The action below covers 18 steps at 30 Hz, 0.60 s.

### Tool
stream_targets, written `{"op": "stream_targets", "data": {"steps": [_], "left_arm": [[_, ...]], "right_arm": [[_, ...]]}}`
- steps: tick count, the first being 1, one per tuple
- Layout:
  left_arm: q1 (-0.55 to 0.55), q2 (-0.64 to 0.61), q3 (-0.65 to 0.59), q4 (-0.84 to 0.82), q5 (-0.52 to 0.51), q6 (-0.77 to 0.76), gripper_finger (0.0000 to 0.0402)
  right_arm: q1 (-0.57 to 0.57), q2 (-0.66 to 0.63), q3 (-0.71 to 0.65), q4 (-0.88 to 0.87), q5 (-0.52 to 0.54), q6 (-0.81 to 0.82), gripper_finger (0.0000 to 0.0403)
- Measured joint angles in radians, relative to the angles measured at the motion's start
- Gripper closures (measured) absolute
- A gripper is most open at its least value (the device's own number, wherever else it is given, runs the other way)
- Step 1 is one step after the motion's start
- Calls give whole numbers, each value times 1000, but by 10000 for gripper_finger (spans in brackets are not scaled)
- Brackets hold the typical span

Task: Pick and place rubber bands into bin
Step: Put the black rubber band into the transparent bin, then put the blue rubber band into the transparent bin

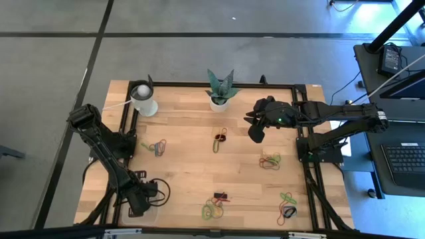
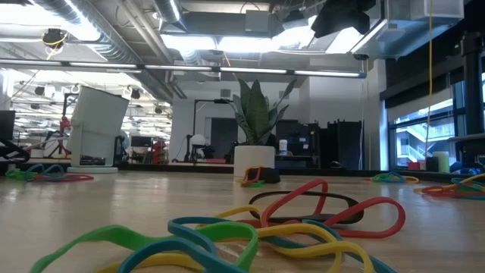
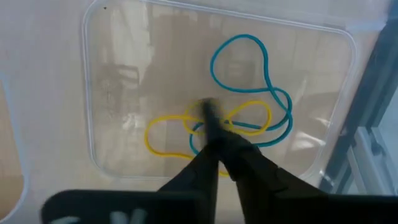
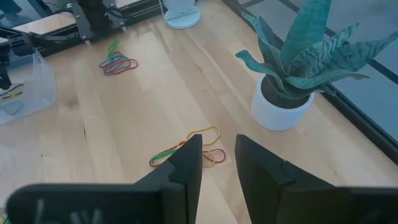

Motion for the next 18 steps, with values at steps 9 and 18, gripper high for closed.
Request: {"op": "stream_targets", "data": {"steps": [9, 18], "left_arm": [[0, -18, 0, -28, 74, 112, 273], [4, -214, 0, -177, 30, 82, 290]], "right_arm": [[0, 0, 0, -3, 0, 98, 303], [0, 0, 0, -39, 0, 174, 303]]}}
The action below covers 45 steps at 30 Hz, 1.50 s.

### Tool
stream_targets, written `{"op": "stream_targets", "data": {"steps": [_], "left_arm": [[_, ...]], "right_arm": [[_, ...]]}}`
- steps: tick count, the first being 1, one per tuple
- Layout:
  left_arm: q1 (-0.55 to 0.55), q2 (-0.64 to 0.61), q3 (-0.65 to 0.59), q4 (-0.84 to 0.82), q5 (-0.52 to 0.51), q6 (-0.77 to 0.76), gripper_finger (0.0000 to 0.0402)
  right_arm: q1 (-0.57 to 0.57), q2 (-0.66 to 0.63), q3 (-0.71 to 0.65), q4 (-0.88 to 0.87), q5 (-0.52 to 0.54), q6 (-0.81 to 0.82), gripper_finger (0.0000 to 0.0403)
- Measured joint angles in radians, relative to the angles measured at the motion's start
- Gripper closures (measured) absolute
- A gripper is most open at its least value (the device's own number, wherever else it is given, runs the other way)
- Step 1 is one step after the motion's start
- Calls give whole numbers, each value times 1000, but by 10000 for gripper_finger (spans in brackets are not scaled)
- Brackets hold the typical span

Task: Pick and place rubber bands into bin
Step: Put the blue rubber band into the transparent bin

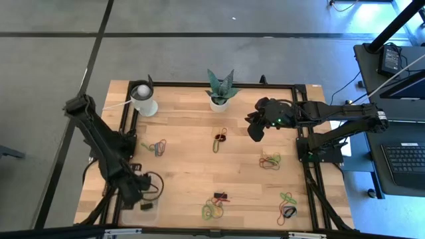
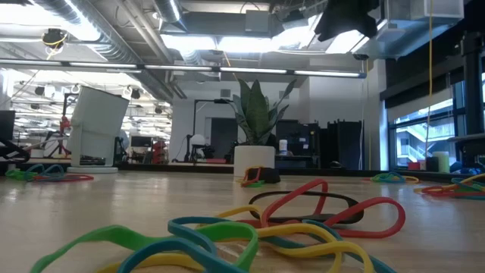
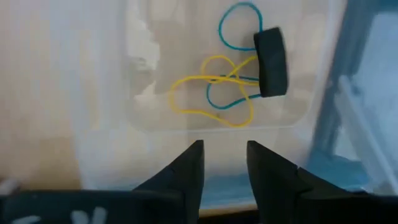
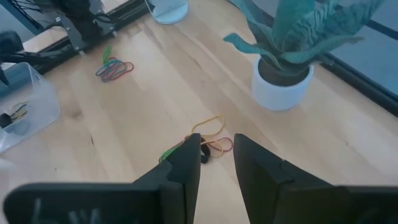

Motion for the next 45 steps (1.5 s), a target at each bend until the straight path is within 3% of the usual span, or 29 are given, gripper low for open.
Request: {"op": "stream_targets", "data": {"steps": [10, 16, 20, 29, 35, 45], "left_arm": [[86, -326, 0, -69, -216, -33, 371], [207, -378, 0, 45, -358, 80, 398], [328, -323, 0, 196, -362, 228, 400], [538, -117, 2, 515, -286, 324, 400], [577, 27, 93, 529, -275, 350, 399], [640, 230, 311, 519, -273, 533, 398]], "right_arm": [[1, 1, -67, -3, 0, 3, 303], [0, 2, -145, -21, -69, 0, 303], [0, 2, -187, -68, -149, -6, 303], [15, -20, -218, -313, -233, -119, 303], [80, -146, -218, -374, -226, -141, 305], [153, -339, -218, -375, -223, -52, 322]]}}
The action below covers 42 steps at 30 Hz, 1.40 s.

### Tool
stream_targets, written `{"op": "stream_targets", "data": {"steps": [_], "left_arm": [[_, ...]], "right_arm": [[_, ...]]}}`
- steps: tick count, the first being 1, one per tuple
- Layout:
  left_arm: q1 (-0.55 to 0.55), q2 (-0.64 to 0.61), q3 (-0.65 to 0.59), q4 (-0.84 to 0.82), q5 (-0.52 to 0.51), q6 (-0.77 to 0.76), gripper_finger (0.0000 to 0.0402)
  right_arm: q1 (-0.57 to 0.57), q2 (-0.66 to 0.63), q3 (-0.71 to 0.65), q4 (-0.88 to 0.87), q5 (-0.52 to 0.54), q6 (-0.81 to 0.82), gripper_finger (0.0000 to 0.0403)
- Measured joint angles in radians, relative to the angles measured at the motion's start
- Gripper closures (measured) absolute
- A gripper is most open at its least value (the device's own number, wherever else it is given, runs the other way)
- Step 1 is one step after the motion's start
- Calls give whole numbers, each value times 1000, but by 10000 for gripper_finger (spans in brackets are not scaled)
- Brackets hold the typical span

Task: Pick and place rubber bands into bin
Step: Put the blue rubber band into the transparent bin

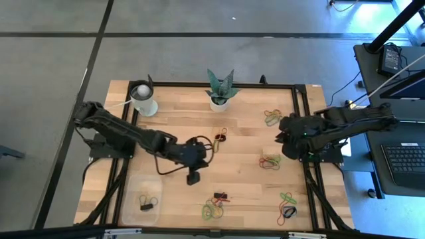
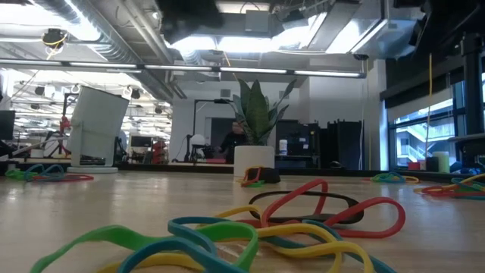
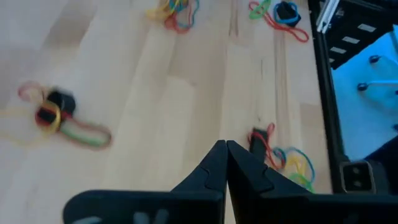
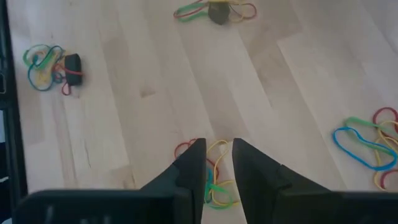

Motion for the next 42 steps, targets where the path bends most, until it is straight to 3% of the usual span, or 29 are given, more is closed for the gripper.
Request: {"op": "stream_targets", "data": {"steps": [8, 15, 21, 26, 32, 38, 42], "left_arm": [[66, 147, 174, -51, 49, 138, 393], [107, 254, 351, -238, 121, 251, 357], [101, 307, 493, -429, 106, 307, 320], [54, 312, 529, -450, 96, 306, 295], [-62, 312, 541, -461, 22, 192, 283], [-165, 334, 541, -468, -51, -66, 288], [-195, 389, 541, -464, -5, -217, 290]], "right_arm": [[0, -11, 0, 0, 3, -3, 328], [0, -11, 0, -58, 2, 58, 328], [0, -11, 0, -138, 2, 160, 328], [0, -11, 0, -147, 1, 214, 328], [0, -11, 0, -147, 1, 194, 328], [0, -16, 0, -174, 0, 107, 328], [0, -36, 0, -198, 0, 75, 328]]}}
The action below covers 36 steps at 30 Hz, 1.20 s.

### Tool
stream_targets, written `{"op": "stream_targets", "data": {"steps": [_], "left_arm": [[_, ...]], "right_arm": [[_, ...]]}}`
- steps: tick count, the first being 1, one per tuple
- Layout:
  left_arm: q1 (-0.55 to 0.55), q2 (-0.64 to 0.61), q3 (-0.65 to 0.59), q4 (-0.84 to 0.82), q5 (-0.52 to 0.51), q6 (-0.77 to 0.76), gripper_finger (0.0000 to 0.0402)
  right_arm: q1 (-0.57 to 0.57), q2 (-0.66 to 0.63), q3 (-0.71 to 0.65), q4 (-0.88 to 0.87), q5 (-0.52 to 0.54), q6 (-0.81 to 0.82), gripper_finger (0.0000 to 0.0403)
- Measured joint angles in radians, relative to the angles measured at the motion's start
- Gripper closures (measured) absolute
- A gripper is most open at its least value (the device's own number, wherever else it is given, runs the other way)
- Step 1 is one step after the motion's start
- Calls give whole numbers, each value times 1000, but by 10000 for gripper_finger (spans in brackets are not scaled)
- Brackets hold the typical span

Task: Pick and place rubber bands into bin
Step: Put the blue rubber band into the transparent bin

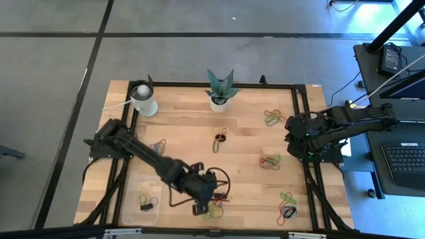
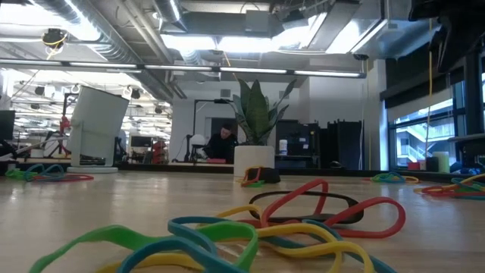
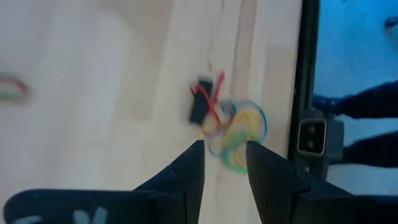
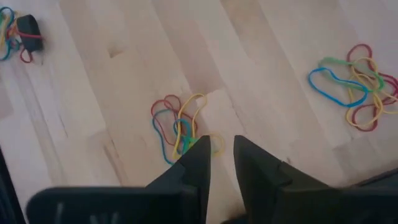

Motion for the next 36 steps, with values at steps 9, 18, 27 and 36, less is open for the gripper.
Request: {"op": "stream_targets", "data": {"steps": [9, 18, 27, 36], "left_arm": [[23, 177, -1, 13, 168, -253, 290], [44, 268, -1, 91, 248, -389, 290], [44, 325, -2, 92, 252, -410, 291], [36, 351, 3, 111, 286, -392, 316]], "right_arm": [[0, -100, 0, -27, 1, -29, 328], [0, -203, 0, -26, 0, -28, 328], [0, -289, 0, -25, 1, -26, 328], [0, -309, 0, -18, 1, -27, 328]]}}
